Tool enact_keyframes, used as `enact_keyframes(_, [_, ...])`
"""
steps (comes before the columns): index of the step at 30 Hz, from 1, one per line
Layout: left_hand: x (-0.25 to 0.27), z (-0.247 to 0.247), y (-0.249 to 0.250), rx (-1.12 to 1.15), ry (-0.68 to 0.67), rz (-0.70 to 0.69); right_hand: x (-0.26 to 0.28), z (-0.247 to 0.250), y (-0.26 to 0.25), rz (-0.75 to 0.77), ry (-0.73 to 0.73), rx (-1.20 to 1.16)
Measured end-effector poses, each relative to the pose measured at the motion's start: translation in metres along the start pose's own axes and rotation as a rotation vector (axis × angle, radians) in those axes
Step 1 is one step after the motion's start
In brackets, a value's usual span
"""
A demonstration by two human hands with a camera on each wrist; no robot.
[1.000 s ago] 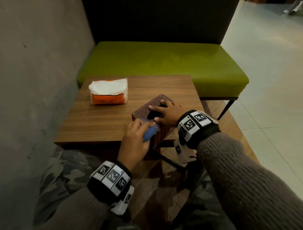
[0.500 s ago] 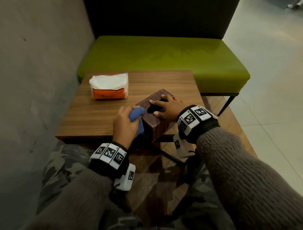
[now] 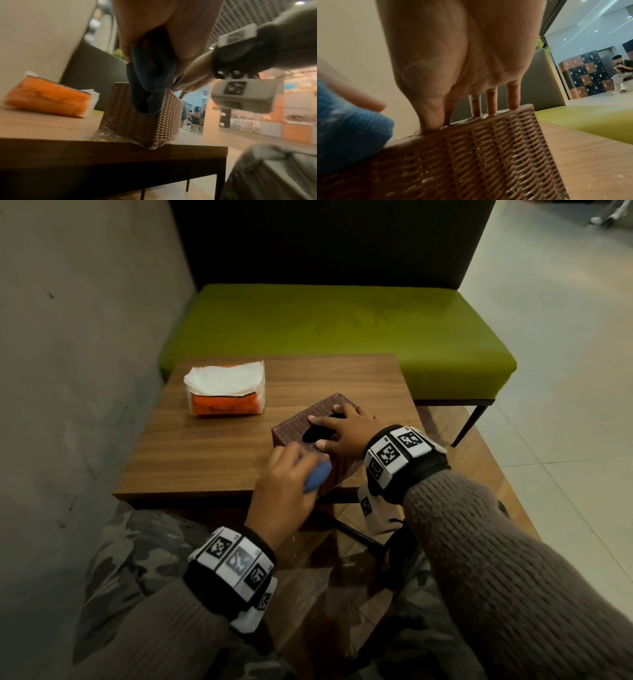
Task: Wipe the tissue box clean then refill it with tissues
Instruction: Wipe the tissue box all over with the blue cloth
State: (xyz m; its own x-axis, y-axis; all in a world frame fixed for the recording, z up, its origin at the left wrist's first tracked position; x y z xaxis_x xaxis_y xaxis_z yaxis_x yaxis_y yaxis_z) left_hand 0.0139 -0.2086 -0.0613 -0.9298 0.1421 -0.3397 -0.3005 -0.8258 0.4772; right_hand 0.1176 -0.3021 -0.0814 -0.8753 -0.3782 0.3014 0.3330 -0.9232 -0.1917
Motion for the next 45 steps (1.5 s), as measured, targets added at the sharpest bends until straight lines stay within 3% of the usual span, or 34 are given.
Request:
enact_keyframes(3, [-0.005,-0.002,0.024,-0.161,-0.021,-0.138,-0.002,0.000,-0.001,0.003,-0.007,0.010])
enact_keyframes(7, [-0.009,-0.013,0.034,-0.357,-0.114,-0.190,-0.001,0.001,0.000,0.000,-0.001,0.023])
enact_keyframes(13, [0.005,0.002,-0.002,-0.325,-0.280,-0.081,-0.003,-0.001,0.002,0.014,-0.002,0.006])
enact_keyframes(15, [0.004,0.021,-0.025,-0.190,-0.216,0.040,-0.005,-0.003,0.002,0.036,-0.014,-0.010])
enact_keyframes(17, [-0.005,0.045,-0.043,-0.087,-0.053,0.126,-0.006,-0.006,-0.001,0.087,-0.041,-0.050])
enact_keyframes(20, [-0.032,0.064,-0.049,-0.042,0.099,0.086,-0.003,-0.005,-0.012,0.230,-0.088,-0.134])
enact_keyframes(22, [-0.046,0.055,-0.042,-0.037,0.044,-0.001,0.000,0.001,-0.014,0.238,-0.038,-0.164])
enact_keyframes(24, [-0.049,0.037,-0.036,-0.027,-0.040,-0.053,0.008,0.011,-0.007,0.144,0.139,-0.187])
enact_keyframes(26, [-0.042,0.019,-0.035,-0.008,-0.105,-0.025,0.023,0.005,-0.001,0.055,0.262,-0.236])
enact_keyframes(31, [-0.028,0.004,-0.040,0.105,-0.186,0.052,0.042,-0.049,-0.009,-0.051,0.235,-0.302])
enact_keyframes(36, [-0.020,0.003,-0.047,0.141,-0.306,-0.019,0.021,-0.036,0.005,0.068,0.221,-0.427])
enact_keyframes(40, [-0.020,0.010,-0.047,0.150,-0.152,0.053,0.031,-0.031,0.012,-0.024,0.392,-0.500])
enact_keyframes(45, [-0.021,0.014,-0.031,0.067,0.011,0.059,0.051,-0.066,-0.007,-0.156,0.546,-0.675])
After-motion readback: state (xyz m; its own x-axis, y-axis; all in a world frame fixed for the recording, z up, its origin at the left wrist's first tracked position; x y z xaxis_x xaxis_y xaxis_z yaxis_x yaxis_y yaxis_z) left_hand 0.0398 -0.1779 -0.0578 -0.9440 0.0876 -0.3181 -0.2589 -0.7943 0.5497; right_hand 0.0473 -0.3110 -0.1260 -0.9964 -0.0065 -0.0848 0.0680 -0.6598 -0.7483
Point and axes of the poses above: each hand's wrist, its own x-axis away from the middle knuckle, its own z-axis out of the back of the hand, y = z × x, the point moved 9 cm from there along -x, towards the middle knuckle, and after that the axes turned 1 degree about z, right-handed, at the moved point
